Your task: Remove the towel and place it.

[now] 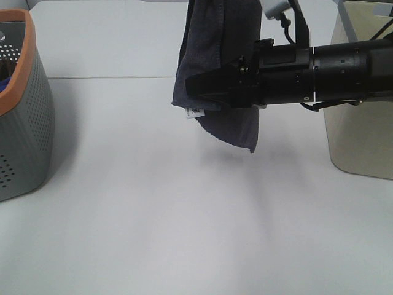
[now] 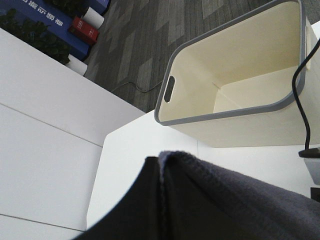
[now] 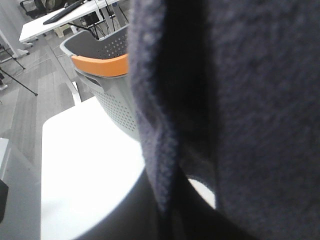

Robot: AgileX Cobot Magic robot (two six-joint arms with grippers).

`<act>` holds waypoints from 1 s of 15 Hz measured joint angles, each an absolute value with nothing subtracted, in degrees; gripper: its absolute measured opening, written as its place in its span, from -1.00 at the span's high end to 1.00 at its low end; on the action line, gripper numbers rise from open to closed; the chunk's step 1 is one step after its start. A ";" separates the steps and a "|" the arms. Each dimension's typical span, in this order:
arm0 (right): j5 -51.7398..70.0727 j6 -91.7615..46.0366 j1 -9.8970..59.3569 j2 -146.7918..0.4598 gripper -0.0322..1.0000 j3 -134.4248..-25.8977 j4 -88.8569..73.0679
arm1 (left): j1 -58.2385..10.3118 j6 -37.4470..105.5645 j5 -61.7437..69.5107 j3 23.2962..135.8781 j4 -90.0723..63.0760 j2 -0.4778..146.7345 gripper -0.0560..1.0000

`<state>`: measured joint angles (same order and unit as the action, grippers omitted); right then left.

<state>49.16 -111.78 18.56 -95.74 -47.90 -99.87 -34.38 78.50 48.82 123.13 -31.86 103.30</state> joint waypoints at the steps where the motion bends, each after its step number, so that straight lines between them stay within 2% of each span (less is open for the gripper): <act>1: 48.99 -107.89 18.56 -94.65 0.89 -47.90 -99.41 | -34.38 76.72 48.93 123.13 -29.56 103.30 0.89; 5: 46.47 -90.30 18.56 -86.86 0.89 -47.90 -86.75 | -34.38 67.04 51.91 123.13 -18.85 104.05 0.89; 9: 45.44 -72.02 18.56 -78.95 0.89 -49.33 -66.18 | -34.38 59.87 53.92 123.13 -13.29 104.74 0.89; 13: 45.61 -48.36 18.56 -74.89 0.89 -60.62 -34.03 | -34.38 41.65 59.01 123.13 -3.15 104.74 0.89; 14: 46.70 -42.17 18.56 -75.00 0.89 -64.52 -22.98 | -34.38 31.97 59.13 123.13 1.15 104.85 0.89; 15: 46.70 -42.17 18.56 -75.00 0.89 -64.52 -22.98 | -34.38 31.97 59.13 123.13 1.15 104.85 0.89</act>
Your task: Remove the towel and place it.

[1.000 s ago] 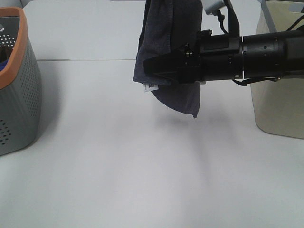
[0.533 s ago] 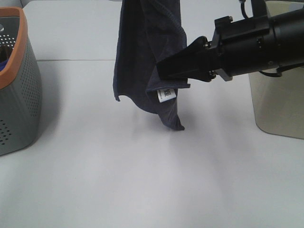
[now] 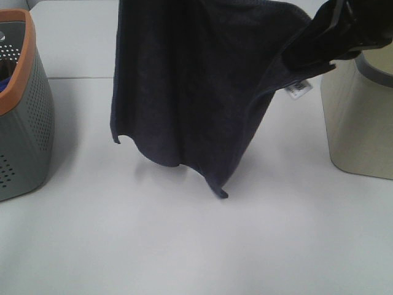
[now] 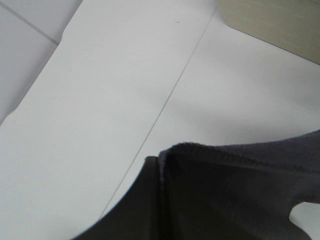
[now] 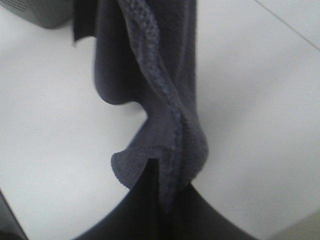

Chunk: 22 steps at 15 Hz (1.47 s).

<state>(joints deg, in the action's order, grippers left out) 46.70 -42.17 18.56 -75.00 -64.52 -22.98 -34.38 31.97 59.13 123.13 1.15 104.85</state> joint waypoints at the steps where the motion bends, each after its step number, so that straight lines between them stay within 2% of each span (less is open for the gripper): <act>1: 47.38 -39.48 18.56 -75.17 0.89 -66.58 -16.62 | -34.38 24.81 58.84 123.13 4.58 105.08 0.89; 3: 46.98 -38.10 18.56 -76.55 0.89 -69.50 -9.05 | -34.38 15.64 58.67 123.13 12.15 106.74 0.89; 7: 34.66 -50.76 18.56 -81.82 0.89 -71.56 -3.61 | -34.03 8.14 55.98 123.13 16.96 111.21 0.89; 12: 6.47 -62.22 18.56 -91.33 0.89 -71.91 2.06 | -27.44 5.50 38.04 123.13 17.76 116.60 0.89; 15: -10.14 -65.09 17.48 -101.13 0.89 -76.95 4.98 | -22.80 5.44 23.78 123.13 18.16 121.70 0.89; 18: -18.79 -65.20 15.01 -107.09 0.89 -82.39 4.87 | -21.54 5.44 18.45 123.13 18.51 124.68 0.89; 22: -18.91 -63.54 13.35 -111.27 0.89 -83.19 4.70 | -21.54 5.50 16.62 123.13 18.74 127.37 0.89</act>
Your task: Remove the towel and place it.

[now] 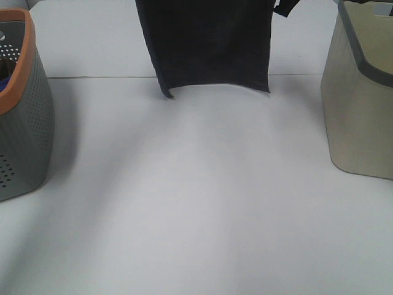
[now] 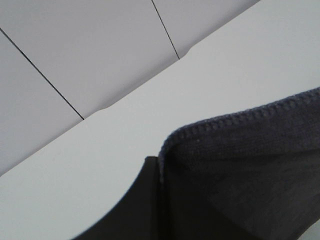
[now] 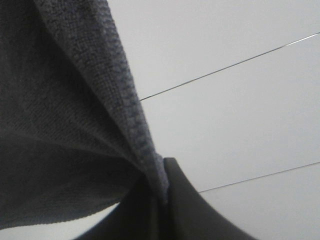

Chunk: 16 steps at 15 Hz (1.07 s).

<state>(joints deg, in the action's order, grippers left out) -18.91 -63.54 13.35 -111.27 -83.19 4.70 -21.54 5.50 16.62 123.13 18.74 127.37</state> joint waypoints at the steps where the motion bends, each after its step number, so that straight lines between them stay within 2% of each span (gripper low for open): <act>1: -18.79 -61.99 13.35 -111.50 0.89 -82.68 4.70 | -21.54 6.13 16.62 123.13 18.85 128.11 0.89; 5: -18.68 -49.96 13.35 -111.50 0.89 -82.16 4.76 | -21.54 8.02 15.07 123.13 20.40 128.46 0.89; 6: -21.49 -48.30 13.35 -112.13 0.89 -82.16 4.93 | -20.40 8.02 9.34 123.13 20.74 129.89 0.89; 8: -27.62 -49.73 13.35 -114.13 0.89 -82.39 5.16 | -18.11 8.25 3.09 123.13 21.08 131.49 0.89; 11: -29.45 -50.19 13.41 -116.83 0.89 -85.03 5.67 | -15.93 8.71 -2.69 123.13 21.83 131.95 0.89; 14: -28.65 -49.45 13.41 -117.51 0.89 -85.83 6.30 | -15.93 8.94 -2.12 123.13 22.17 132.41 0.89; 16: -22.17 -47.04 13.41 -117.51 0.89 -85.89 6.30 | -17.13 9.11 3.84 123.13 22.17 132.53 0.89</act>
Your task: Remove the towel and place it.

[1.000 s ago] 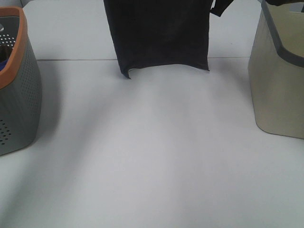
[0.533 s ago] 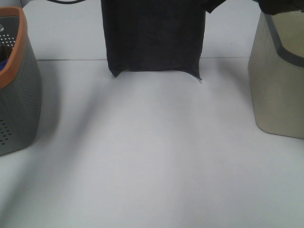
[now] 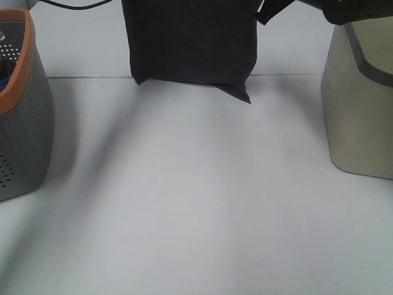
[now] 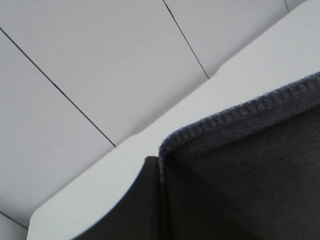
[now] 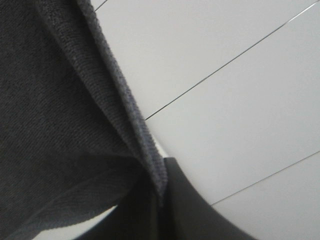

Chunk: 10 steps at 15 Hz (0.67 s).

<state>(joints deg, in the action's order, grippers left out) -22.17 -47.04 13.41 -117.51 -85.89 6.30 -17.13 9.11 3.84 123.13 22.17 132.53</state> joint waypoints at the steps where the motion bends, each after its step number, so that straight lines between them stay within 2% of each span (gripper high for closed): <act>1: -17.42 -45.61 13.64 -117.51 0.89 -85.89 6.30 | -17.76 9.34 8.25 123.13 22.17 132.53 0.89; 3: -8.54 -42.80 14.32 -117.23 0.89 -85.89 6.30 | -19.02 9.40 16.44 123.13 22.17 132.41 0.89; 4: 1.38 -39.48 15.64 -116.48 0.89 -85.89 6.19 | -20.05 9.80 23.20 123.13 21.60 132.18 0.89; 7: 23.43 -36.21 18.28 -114.19 0.89 -85.89 0.46 | -21.89 19.60 50.48 123.13 7.62 131.67 0.89; 10: 43.26 -36.21 18.45 -113.90 0.89 -85.89 -7.45 | -21.89 23.09 65.26 123.19 0.00 131.67 0.89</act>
